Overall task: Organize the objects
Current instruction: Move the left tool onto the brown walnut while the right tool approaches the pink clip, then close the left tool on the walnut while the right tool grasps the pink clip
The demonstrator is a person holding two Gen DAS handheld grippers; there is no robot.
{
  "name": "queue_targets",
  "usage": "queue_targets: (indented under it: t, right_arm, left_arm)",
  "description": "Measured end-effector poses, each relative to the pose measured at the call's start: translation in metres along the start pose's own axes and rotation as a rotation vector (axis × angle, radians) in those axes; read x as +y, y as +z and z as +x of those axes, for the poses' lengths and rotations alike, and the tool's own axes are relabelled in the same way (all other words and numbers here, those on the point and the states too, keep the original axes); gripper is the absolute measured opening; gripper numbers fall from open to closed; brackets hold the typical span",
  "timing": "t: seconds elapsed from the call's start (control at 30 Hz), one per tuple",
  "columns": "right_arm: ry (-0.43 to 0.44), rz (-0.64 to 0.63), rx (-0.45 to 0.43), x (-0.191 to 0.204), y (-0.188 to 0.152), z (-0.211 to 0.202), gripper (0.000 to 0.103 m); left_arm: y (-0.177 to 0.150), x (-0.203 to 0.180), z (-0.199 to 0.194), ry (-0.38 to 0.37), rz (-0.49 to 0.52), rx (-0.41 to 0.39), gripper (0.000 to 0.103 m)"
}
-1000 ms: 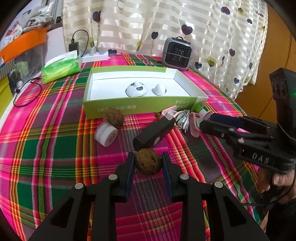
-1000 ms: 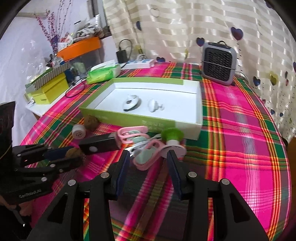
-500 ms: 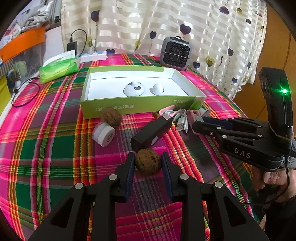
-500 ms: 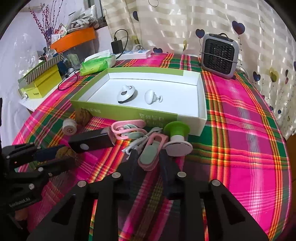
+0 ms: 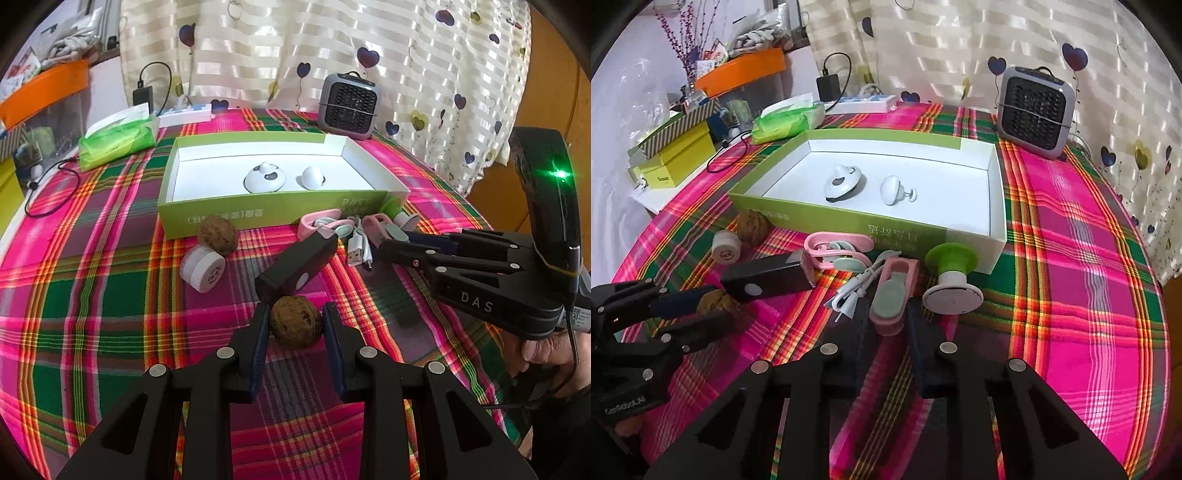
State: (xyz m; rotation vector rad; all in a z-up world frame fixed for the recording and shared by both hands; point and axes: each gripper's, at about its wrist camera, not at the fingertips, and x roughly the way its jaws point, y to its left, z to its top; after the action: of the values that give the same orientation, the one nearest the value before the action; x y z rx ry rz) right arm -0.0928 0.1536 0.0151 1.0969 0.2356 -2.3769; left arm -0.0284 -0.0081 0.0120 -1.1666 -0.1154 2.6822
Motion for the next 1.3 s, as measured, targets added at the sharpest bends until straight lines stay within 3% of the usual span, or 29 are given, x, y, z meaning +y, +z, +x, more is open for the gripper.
queue_targets:
  t: [0.33, 0.9, 1.3]
  right_arm:
    - [0.046, -0.016, -0.072, 0.008, -0.007, -0.026, 0.019]
    - [0.085, -0.046, -0.145, 0.027, -0.008, -0.053, 0.019]
    - [0.088, -0.054, -0.159, 0.031, -0.006, -0.057, 0.019]
  left_arm:
    - [0.006, -0.017, -0.017, 0.019, 0.043, -0.062, 0.027]
    - [0.017, -0.017, -0.023, 0.072, 0.024, -0.105, 0.027]
    - [0.024, -0.020, -0.024, 0.038, 0.021, -0.129, 0.027]
